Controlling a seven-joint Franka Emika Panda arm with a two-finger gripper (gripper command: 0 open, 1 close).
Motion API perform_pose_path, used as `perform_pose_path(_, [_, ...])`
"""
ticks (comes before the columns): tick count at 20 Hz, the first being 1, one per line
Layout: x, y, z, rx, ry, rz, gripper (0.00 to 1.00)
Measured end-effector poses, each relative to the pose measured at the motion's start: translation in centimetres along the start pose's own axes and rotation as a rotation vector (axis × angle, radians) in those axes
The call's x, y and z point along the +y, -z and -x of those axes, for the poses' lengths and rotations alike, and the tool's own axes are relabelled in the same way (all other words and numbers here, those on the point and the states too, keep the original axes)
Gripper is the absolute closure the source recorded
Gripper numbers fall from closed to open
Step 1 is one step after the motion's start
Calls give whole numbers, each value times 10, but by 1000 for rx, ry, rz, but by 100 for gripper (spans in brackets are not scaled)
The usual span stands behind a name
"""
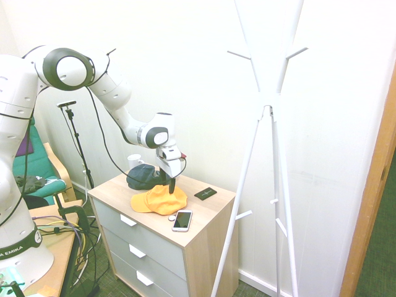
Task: Hang the cap
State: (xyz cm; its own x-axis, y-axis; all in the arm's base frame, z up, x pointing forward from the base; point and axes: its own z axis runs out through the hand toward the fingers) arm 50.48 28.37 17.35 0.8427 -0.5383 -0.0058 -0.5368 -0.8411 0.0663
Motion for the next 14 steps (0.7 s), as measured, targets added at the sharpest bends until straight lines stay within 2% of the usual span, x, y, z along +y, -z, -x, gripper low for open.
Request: perform_pose_path(14, [-6, -4, -3, 10, 3, 2, 100])
